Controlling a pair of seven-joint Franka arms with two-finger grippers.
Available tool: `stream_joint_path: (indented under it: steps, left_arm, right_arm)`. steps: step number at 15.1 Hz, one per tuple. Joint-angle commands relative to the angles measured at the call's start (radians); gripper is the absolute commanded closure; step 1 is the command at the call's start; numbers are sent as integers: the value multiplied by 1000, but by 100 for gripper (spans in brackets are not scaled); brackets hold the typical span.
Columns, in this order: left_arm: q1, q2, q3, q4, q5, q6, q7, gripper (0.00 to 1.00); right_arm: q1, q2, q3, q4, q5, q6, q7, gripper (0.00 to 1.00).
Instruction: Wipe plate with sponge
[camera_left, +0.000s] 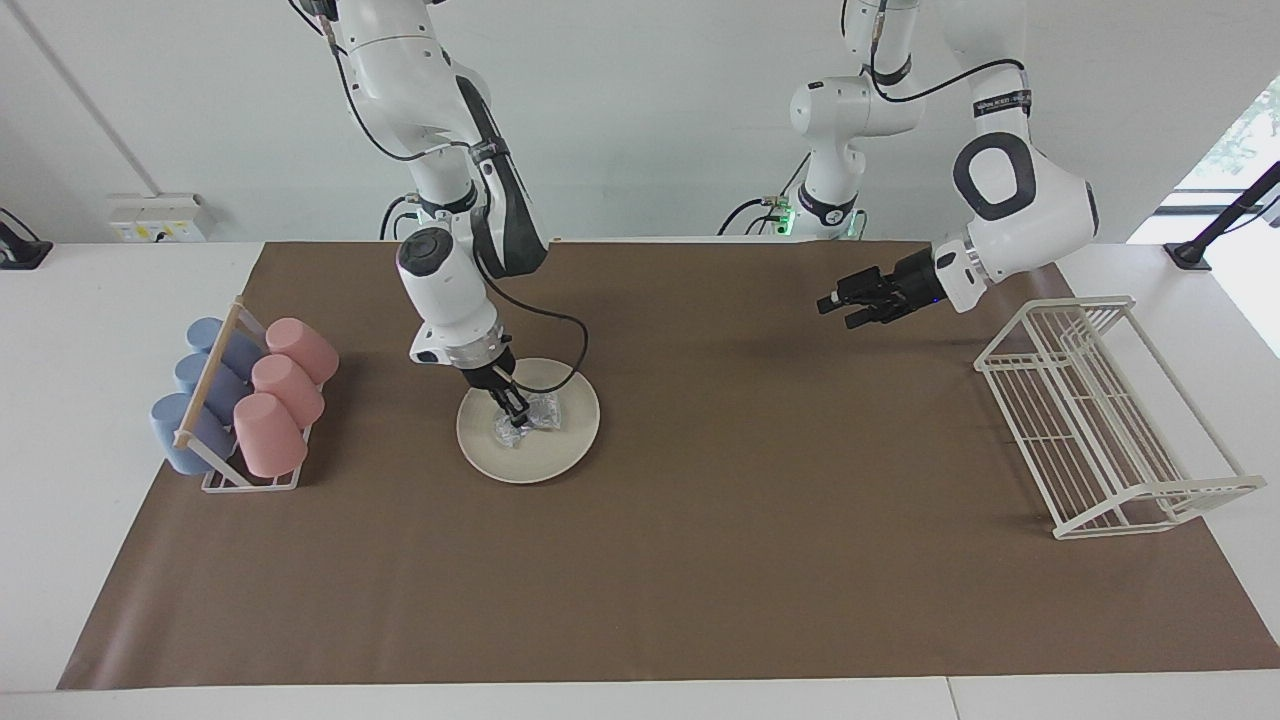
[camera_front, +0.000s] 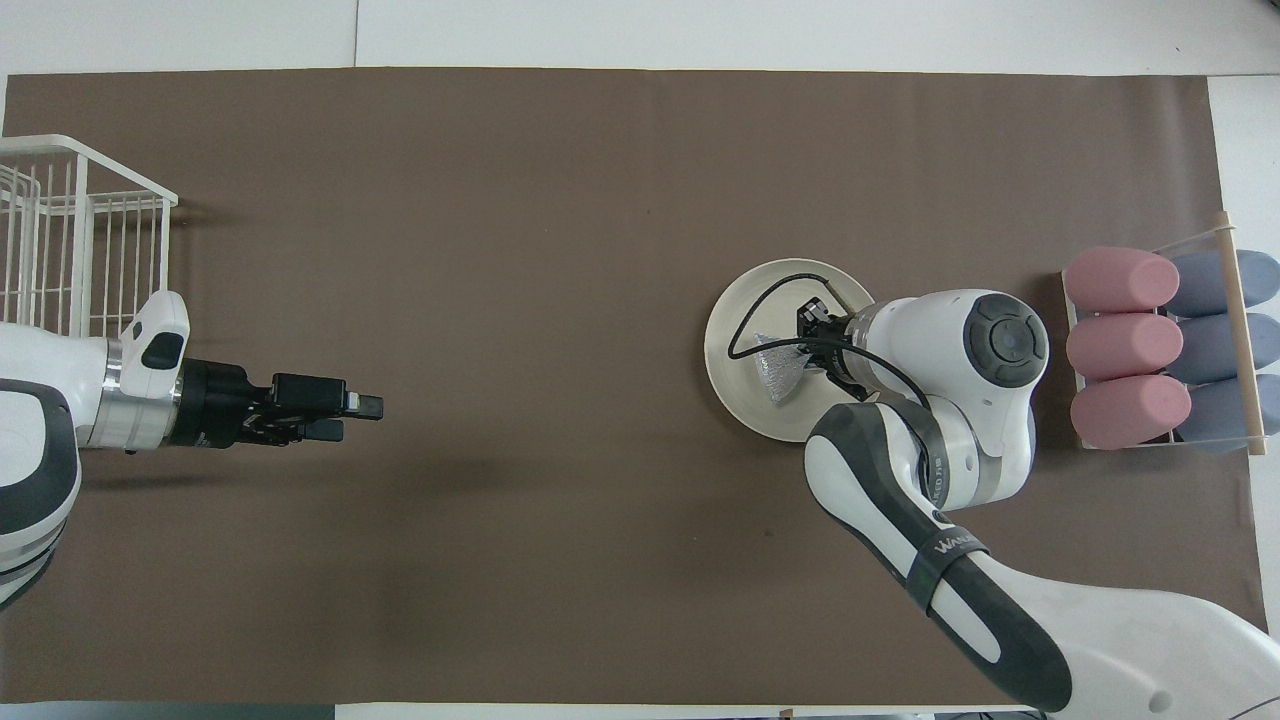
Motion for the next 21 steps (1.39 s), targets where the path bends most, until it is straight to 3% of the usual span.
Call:
stream_joint_path:
  steps: [1,7,14,21]
  left_arm:
    - [-6,7,-2,14,23,13,-24,0]
    - [-22,7,-7,14,23,22,-21,0]
    - [-32,18,-15,28,-3,29,-18,0]
    - [-103,6,-18,20,-330,-37,40,0]
  right_arm:
    - [17,9,8,-33,8,33,48,100]
    - [32,9,8,18,8,22,142,100]
    - [121,3,6,185,5,-192,403,100]
    - [262,-45,3,320,-19,-407,672,100]
